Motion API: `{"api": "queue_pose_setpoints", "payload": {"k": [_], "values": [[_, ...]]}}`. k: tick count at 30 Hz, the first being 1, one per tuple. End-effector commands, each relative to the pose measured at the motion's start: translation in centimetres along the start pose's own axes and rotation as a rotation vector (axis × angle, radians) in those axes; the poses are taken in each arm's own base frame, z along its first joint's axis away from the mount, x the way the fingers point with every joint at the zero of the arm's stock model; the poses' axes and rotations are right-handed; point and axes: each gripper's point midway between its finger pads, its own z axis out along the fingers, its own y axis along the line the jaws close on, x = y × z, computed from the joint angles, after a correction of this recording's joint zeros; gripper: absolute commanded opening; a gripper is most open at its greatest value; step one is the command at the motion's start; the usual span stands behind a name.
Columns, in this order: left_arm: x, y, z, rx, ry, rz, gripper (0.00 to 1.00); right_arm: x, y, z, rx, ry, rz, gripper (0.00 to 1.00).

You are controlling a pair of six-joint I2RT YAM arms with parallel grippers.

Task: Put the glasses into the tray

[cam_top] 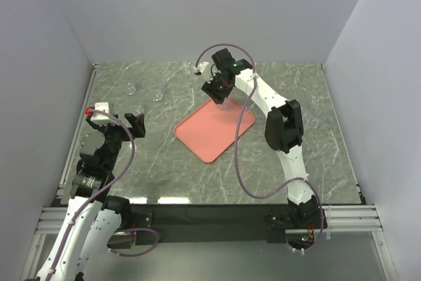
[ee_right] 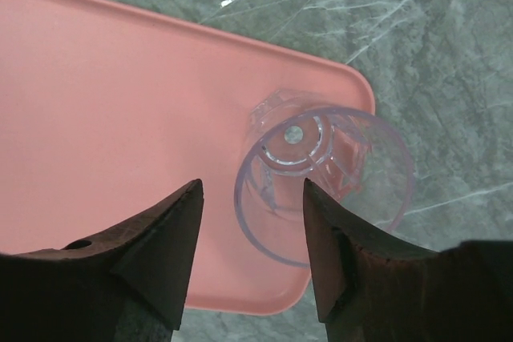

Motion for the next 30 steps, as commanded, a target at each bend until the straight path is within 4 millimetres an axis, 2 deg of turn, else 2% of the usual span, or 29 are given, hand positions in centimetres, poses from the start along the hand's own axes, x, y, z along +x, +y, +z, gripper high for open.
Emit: {"api": "queue_pose_setpoints", "payload": {"k": [1,3,4,5,6,7,8,9,10,11,12,13,14,15,16,17,18,19,20,21,22,23,24,26,27,29,30], "values": [[0.0,-0.4,0.4,0.023,-0.011,0.016,0.99,-3.7,-1.5,-4.6,0.101,-0.109,-0.004,0.61],[0.0,-0.3,0.4,0.02,-0.011,0.016,0.99,-3.6,-1.3,-5.7,0.107,-0.116,-0.003,0.62],[0.0,-0.3,0.4,0.017,-0.012,0.016,0.99,-4.3,-1.2,-7.5,0.123,-0.149,-0.008,0.62],[0.0,-0.3,0.4,0.017,-0.01,0.017,0.99,-3.3,-0.8,-7.6,0.109,-0.135,-0.002,0.62],[0.1,-0.2,0.4,0.016,-0.007,0.017,0.99,-3.9,-0.6,-9.6,0.126,-0.172,-0.009,0.62],[0.2,-0.2,0.5,0.013,-0.002,0.019,0.99,-3.7,-0.3,-10.2,0.126,-0.177,-0.01,0.62],[0.2,-0.1,0.5,0.01,-0.001,0.019,0.99,-2.3,0.6,-9.9,0.103,-0.154,-0.007,0.62],[0.2,-0.1,0.5,0.005,0.001,0.018,0.99,-2.7,0.9,-11.9,0.121,-0.193,-0.016,0.62],[0.3,0.0,0.6,0.002,0.005,0.02,0.99,-2.3,1.2,-12.5,0.121,-0.201,-0.017,0.62],[0.2,0.1,0.6,-0.006,0.002,0.02,0.99,-0.7,2.0,-12.1,0.104,-0.174,-0.01,0.62],[0.2,0.2,0.5,-0.01,0.004,0.02,0.99,-0.9,2.2,-14.0,0.126,-0.215,-0.014,0.62],[0.3,0.3,0.6,-0.014,0.008,0.019,0.99,-0.3,2.4,-14.5,0.133,-0.22,-0.012,0.62],[0.3,0.4,0.6,-0.023,0.009,0.02,0.99,1.5,3.2,-14.0,0.118,-0.191,-0.001,0.62],[0.4,0.5,0.6,-0.026,0.012,0.019,0.99,1.2,3.2,-16.0,0.147,-0.243,-0.002,0.62],[0.5,0.5,0.7,-0.03,0.017,0.02,0.99,2.1,2.9,-16.5,0.157,-0.252,0.015,0.62],[0.4,0.6,0.7,-0.033,0.015,0.018,0.99,3.7,3.7,-16.2,0.136,-0.238,0.031,0.62],[0.6,0.6,0.8,-0.036,0.022,0.017,0.99,4.2,3.8,-17.9,0.147,-0.276,0.051,0.62],[0.8,0.7,0.9,-0.039,0.03,0.016,0.99,4.3,4.1,-18.4,0.127,-0.314,0.063,0.62],[0.8,0.7,0.9,-0.04,0.035,0.015,0.99,6.5,3.8,-18.0,0.123,-0.297,0.11,0.62],[0.9,0.6,1.0,-0.04,0.041,0.014,0.99,6.8,3.7,-19.5,0.14,-0.341,0.126,0.62],[1.3,0.7,1.2,-0.044,0.055,0.011,0.99,7.2,4.3,-19.7,0.109,-0.368,0.138,0.62],[1.1,0.7,1.3,-0.047,0.056,0.007,0.99,9.3,3.9,-19.3,0.114,-0.355,0.192,0.62],[1.2,0.7,1.4,-0.049,0.062,0.002,0.99,9.7,4.2,-20.2,0.118,-0.388,0.207,0.62],[1.4,0.6,1.7,-0.05,0.074,-0.012,0.99,11.2,4.8,-19.9,0.092,-0.408,0.242,0.62],[1.5,0.6,1.8,-0.053,0.078,-0.023,0.99,11.8,4.2,-20.8,0.121,-0.436,0.269,0.62],[1.6,0.3,2.1,-0.046,0.087,-0.053,0.99,13.2,4.7,-20.4,0.106,-0.439,0.301,0.62],[1.6,0.3,2.3,-0.046,0.09,-0.07,0.99,13.6,4.6,-20.9,0.111,-0.461,0.319,0.62]]}}
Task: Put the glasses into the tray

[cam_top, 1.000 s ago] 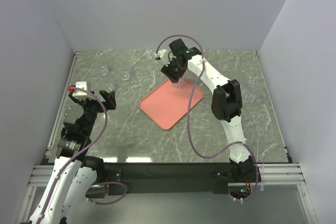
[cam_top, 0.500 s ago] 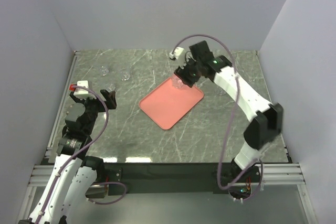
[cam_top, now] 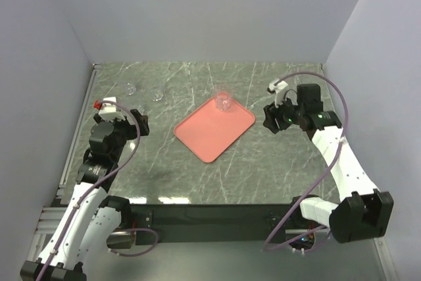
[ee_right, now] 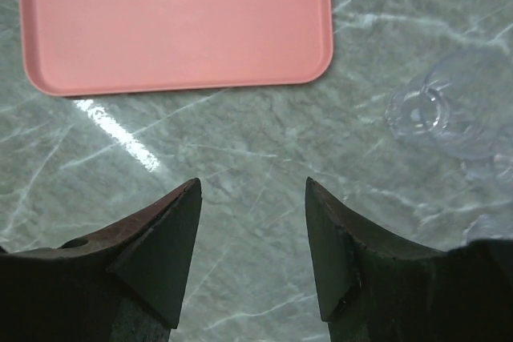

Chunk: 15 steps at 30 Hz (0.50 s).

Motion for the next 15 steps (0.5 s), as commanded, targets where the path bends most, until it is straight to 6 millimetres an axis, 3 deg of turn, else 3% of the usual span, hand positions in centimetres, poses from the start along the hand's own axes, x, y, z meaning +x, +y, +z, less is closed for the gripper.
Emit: {"api": "queue_pose_setpoints", "payload": {"k": [1,2,6,10,12,15], "values": [[-1.6,-0.9,0.5,0.023,-0.024,-0.096,0.99,-1.4,0.5,-1.1,-0.041,-0.14,0.03,0.62],[-1.4,-1.0,0.6,0.032,-0.016,-0.116,0.99,-0.2,0.7,-0.8,-0.049,-0.131,0.053,0.62],[-0.7,-0.2,2.1,0.025,0.021,-0.219,0.99,0.6,0.9,-1.5,-0.08,-0.167,0.082,0.62],[0.4,0.9,4.1,-0.012,0.093,-0.314,0.99,1.8,-0.1,-1.6,-0.056,-0.154,0.102,0.62],[0.0,0.9,4.9,-0.013,0.105,-0.344,0.99,1.9,-0.3,-1.6,-0.056,-0.152,0.112,0.62],[0.2,3.2,6.5,-0.11,0.149,-0.433,1.0,1.8,0.1,-1.7,-0.08,-0.156,0.108,0.62]]}}
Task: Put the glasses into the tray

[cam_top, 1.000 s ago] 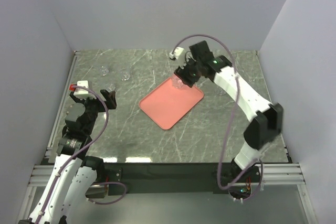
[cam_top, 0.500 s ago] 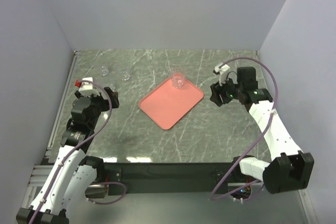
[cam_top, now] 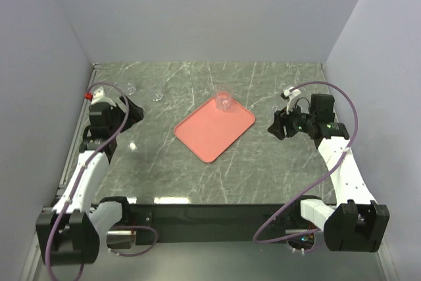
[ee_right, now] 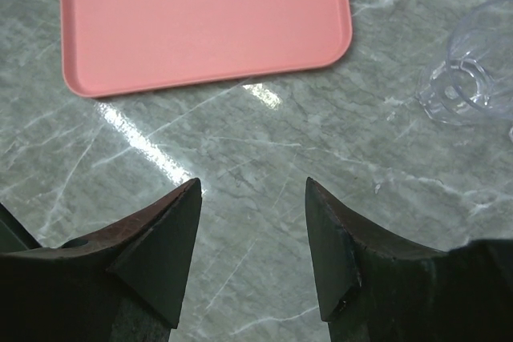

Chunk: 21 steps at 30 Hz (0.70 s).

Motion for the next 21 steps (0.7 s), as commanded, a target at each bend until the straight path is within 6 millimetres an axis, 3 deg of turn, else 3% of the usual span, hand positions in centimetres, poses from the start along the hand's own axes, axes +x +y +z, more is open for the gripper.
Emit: {"api": "queue_pose_setpoints", "payload": {"k": [1,2,4,9,14,16,21], "values": [[-3.0,-0.7,1.5,-0.003,-0.011,-0.145,0.99,-1.3,0.4,-0.2,-0.027,-0.057,-0.037,0.62],[-3.8,-0.8,1.8,-0.009,-0.01,-0.16,1.0,-1.2,0.4,-0.2,-0.023,-0.057,-0.043,0.62],[-3.3,0.7,3.0,-0.065,0.047,-0.205,0.99,-1.3,0.5,-0.4,-0.018,-0.063,-0.048,0.62],[-4.2,2.6,4.7,-0.134,0.076,-0.279,0.91,-1.6,0.6,-0.7,-0.017,-0.076,-0.059,0.62],[-3.7,4.2,6.8,-0.228,0.148,-0.311,0.62,-1.5,0.6,-0.7,-0.016,-0.075,-0.059,0.62],[-3.8,4.5,7.7,-0.244,0.161,-0.314,0.55,-1.5,0.6,-0.7,-0.016,-0.074,-0.06,0.62],[-3.2,6.5,9.2,-0.347,0.193,-0.311,0.5,-1.4,0.5,-0.6,-0.014,-0.071,-0.058,0.62]]}}
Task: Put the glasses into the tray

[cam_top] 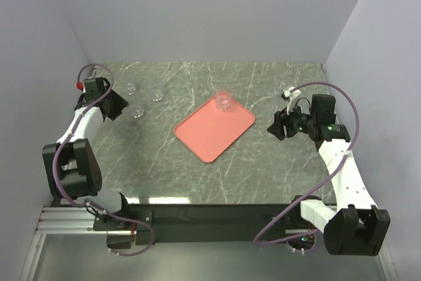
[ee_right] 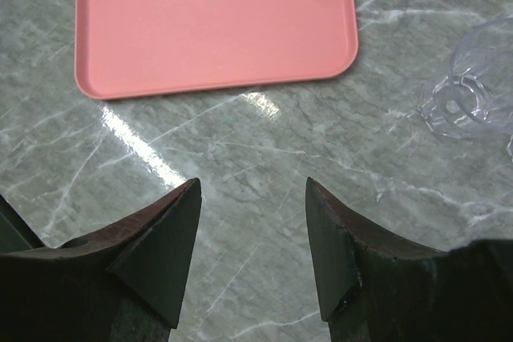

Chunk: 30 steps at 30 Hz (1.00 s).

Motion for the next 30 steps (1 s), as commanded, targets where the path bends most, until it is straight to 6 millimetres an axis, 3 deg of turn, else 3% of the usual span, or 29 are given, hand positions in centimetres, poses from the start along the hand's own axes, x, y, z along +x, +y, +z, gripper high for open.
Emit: {"api": "queue_pose_setpoints", "payload": {"k": [1,12,21,24,30], "values": [[-2.0,-0.3,0.3,-0.049,-0.035,-0.011,0.5,-0.7,-0.1,-0.1,0.003,-0.037,-0.028,0.62],[-2.2,-0.2,3.5,-0.093,0.011,-0.033,0.41,-0.2,-0.4,0.2,0.003,-0.017,-0.021,0.62],[-2.4,0.4,4.5,-0.122,-0.004,-0.026,0.16,-0.1,-0.4,0.2,-0.002,-0.01,-0.023,0.62],[-2.4,0.3,4.3,-0.119,-0.015,-0.016,0.01,-0.1,-0.3,0.3,-0.003,-0.009,-0.025,0.62],[-3.1,-1.2,1.8,-0.083,-0.103,0.043,0.0,-0.1,-0.4,0.2,-0.001,-0.011,-0.029,0.62]]}}
